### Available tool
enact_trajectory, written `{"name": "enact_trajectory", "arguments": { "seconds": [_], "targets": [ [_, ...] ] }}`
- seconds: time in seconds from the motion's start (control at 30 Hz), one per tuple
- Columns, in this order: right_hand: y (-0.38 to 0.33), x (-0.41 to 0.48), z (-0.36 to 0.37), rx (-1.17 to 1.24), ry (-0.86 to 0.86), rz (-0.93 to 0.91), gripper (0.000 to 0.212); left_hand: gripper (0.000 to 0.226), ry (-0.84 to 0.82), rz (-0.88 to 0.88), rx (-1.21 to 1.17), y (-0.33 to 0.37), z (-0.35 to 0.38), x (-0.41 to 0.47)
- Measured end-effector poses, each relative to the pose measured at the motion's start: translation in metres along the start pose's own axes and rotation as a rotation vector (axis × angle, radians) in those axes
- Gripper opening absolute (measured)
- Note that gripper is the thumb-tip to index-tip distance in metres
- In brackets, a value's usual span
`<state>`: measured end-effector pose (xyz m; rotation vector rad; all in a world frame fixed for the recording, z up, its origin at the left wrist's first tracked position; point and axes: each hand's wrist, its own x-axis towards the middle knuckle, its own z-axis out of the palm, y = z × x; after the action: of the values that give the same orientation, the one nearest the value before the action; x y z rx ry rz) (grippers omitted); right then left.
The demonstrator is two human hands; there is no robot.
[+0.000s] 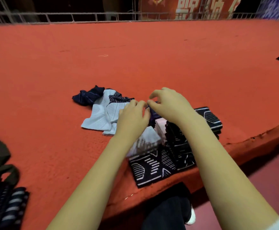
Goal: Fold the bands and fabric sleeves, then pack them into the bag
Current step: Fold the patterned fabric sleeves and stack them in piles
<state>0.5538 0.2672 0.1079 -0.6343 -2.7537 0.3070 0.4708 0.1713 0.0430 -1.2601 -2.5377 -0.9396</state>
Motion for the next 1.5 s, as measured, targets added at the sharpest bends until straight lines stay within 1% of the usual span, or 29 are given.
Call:
{"name": "enact_trajectory", "arguments": {
  "seconds": [0.1, 0.2, 0.3, 0.4, 0.5, 0.63, 0.7, 0.77, 0.83, 0.9, 1.0, 1.07, 1.13, 1.2, 1.27, 1.33, 1.4, 1.5],
  "targets": [
    [-0.029, 0.036, 0.029, -0.014, -0.091, -0.076, 0.029, 0.027, -0.023, -0.088, 0.202, -0.050, -0.016, 0.015],
    [-0.046, 0.067, 0.062, -0.043, -0.175, -0.103, 0.030, 0.030, -0.064, -0.158, 0.376, -0.099, -0.028, 0.025],
    [-0.057, 0.093, 0.092, -0.081, -0.248, -0.107, 0.033, 0.032, -0.127, -0.207, 0.461, -0.135, -0.037, 0.033],
    [-0.071, 0.119, 0.118, -0.059, -0.236, -0.135, 0.034, 0.032, -0.139, -0.255, 0.525, -0.165, -0.042, 0.047],
    [-0.088, 0.148, 0.134, -0.019, -0.171, -0.158, 0.035, 0.032, -0.118, -0.312, 0.552, -0.191, -0.043, 0.067],
    [-0.108, 0.192, 0.147, 0.023, -0.063, -0.156, 0.035, 0.033, -0.073, -0.345, 0.543, -0.222, -0.041, 0.096],
    [-0.114, 0.211, 0.157, 0.026, -0.068, -0.123, 0.038, 0.033, -0.044, -0.359, 0.547, -0.240, -0.039, 0.109],
    [-0.118, 0.224, 0.171, 0.015, -0.112, -0.103, 0.040, 0.035, -0.021, -0.368, 0.531, -0.258, -0.035, 0.123],
    [-0.117, 0.232, 0.187, 0.017, -0.151, -0.100, 0.040, 0.039, -0.031, -0.370, 0.434, -0.273, -0.027, 0.133],
    [-0.112, 0.235, 0.202, 0.007, -0.147, -0.112, 0.039, 0.040, -0.073, -0.373, 0.276, -0.282, -0.015, 0.137],
    [-0.110, 0.236, 0.211, 0.076, -0.139, -0.117, 0.032, 0.033, -0.061, -0.391, 0.041, -0.294, -0.001, 0.135],
    [-0.111, 0.236, 0.211, 0.162, -0.130, -0.115, 0.025, 0.024, 0.023, -0.393, -0.049, -0.297, 0.002, 0.131],
    [-0.113, 0.233, 0.207, 0.275, -0.096, -0.100, 0.020, 0.015, 0.146, -0.417, -0.106, -0.292, -0.003, 0.127],
    [-0.114, 0.227, 0.200, 0.390, -0.049, -0.086, 0.018, 0.011, 0.269, -0.428, -0.158, -0.283, -0.013, 0.120],
    [-0.114, 0.218, 0.190, 0.516, -0.015, -0.076, 0.019, 0.016, 0.358, -0.433, -0.152, -0.270, -0.024, 0.108],
    [-0.115, 0.208, 0.179, 0.648, 0.005, -0.077, 0.021, 0.019, 0.391, -0.478, -0.098, -0.259, -0.034, 0.089],
    [-0.118, 0.193, 0.167, 0.713, -0.006, -0.110, 0.023, 0.019, 0.378, -0.581, -0.049, -0.247, -0.040, 0.066],
    [-0.123, 0.170, 0.150, 0.717, -0.045, -0.181, 0.024, 0.024, 0.336, -0.739, 0.012, -0.223, -0.047, 0.032]
  ]
}}
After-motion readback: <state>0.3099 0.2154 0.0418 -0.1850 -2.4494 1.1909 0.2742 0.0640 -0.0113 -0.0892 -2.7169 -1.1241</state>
